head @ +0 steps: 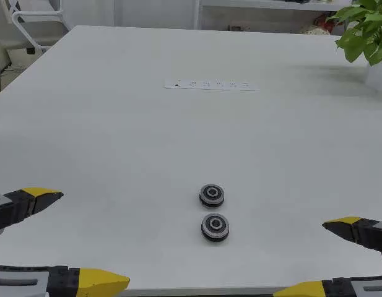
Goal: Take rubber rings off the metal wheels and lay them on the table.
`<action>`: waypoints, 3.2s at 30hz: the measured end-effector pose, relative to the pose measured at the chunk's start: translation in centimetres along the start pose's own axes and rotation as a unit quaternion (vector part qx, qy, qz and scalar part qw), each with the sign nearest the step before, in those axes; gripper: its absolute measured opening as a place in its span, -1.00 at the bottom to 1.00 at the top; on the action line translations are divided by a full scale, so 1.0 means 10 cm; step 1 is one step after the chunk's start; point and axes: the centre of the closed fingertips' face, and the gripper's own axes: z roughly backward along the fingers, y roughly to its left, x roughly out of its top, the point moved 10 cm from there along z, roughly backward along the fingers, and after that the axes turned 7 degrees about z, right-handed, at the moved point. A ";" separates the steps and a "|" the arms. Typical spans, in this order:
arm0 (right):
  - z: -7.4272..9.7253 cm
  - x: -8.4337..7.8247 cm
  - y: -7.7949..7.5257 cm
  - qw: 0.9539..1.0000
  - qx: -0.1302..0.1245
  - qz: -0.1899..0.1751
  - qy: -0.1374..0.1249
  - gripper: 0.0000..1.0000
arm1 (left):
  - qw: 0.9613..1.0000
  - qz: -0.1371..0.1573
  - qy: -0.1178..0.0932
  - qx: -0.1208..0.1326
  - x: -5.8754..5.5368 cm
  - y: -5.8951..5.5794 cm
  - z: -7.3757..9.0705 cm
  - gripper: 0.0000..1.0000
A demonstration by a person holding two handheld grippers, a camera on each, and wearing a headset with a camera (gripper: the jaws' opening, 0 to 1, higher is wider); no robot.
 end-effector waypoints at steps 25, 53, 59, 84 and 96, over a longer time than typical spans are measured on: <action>0.00 -0.01 0.01 1.000 -0.002 -0.005 0.000 0.93 | 1.000 0.000 -0.001 -0.001 0.00 0.00 0.00 1.00; 0.00 -0.01 0.00 1.000 -0.004 -0.006 0.002 0.91 | 1.000 0.002 -0.007 0.000 0.00 0.01 0.01 1.00; 0.00 -0.01 0.00 1.000 -0.006 -0.006 0.003 0.89 | 1.000 0.002 -0.007 -0.001 0.00 0.01 0.01 1.00; 0.06 0.03 0.00 1.000 -0.003 -0.001 -0.012 0.81 | 1.000 -0.004 -0.025 -0.013 0.10 0.01 0.05 1.00; 0.17 0.23 -0.05 0.999 -0.009 0.017 -0.040 0.76 | 0.998 -0.040 -0.043 -0.029 0.36 0.01 0.03 1.00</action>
